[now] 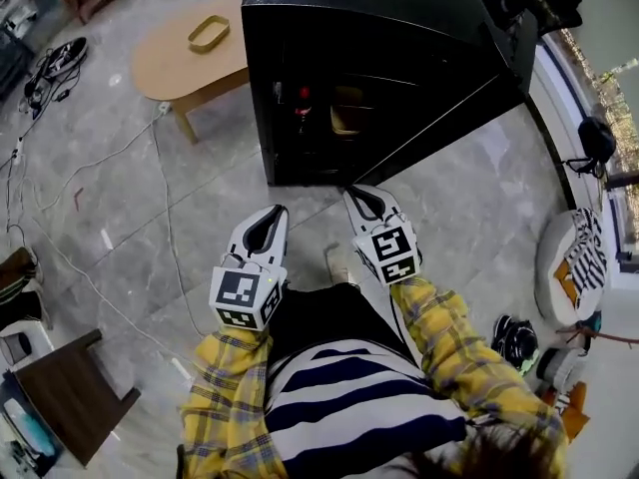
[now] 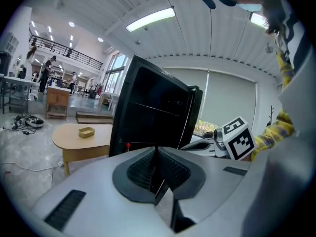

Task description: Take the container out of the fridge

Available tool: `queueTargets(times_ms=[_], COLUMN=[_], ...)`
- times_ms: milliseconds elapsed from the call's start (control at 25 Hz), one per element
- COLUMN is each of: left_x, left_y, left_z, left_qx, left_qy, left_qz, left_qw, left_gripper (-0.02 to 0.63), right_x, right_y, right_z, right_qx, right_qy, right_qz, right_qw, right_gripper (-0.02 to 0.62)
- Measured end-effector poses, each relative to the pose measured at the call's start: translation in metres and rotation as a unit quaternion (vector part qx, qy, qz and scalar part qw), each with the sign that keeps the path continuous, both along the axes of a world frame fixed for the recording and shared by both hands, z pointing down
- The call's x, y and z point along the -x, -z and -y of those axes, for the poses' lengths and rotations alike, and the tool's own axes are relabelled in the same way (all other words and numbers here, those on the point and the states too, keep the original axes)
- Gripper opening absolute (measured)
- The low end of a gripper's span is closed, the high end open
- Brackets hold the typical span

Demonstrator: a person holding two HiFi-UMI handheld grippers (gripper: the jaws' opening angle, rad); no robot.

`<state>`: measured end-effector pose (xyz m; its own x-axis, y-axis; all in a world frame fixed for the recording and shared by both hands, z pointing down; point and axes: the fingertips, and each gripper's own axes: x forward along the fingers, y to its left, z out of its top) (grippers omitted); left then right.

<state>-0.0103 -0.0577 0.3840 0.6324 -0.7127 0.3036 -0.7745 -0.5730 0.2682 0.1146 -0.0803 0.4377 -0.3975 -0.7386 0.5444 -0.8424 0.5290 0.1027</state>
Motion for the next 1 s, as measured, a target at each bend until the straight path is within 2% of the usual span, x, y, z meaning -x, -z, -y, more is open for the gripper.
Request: queueTargets(times_ms=[280, 440, 1000], left_x=[-0.033, -0.047, -0.047], left_y=[-0.035, -0.058, -0.154], left_z=[0.027, 0.038, 0.074], left_qx=[0.017, 0.012, 0.023], left_qy=[0.052, 0.059, 0.113], left_qz=[0.001, 0.014, 0.042], left_qw=[0.9985, 0.9981, 0.9924], left_gripper=[0.028, 0.028, 0.029], right_x=[-0.025, -0.040, -0.042], right_y=[-0.037, -0.064, -0.158], right_z=[0.038, 0.057, 0.110], right_qx=[0.029, 0.037, 0.059], right_qy=[0.056, 0.063, 0.103], right_qz=[-0.025, -0.044, -0.133], right_qw=[0.998, 0.996, 0.984], right_gripper=[0.031, 0.031, 0.034])
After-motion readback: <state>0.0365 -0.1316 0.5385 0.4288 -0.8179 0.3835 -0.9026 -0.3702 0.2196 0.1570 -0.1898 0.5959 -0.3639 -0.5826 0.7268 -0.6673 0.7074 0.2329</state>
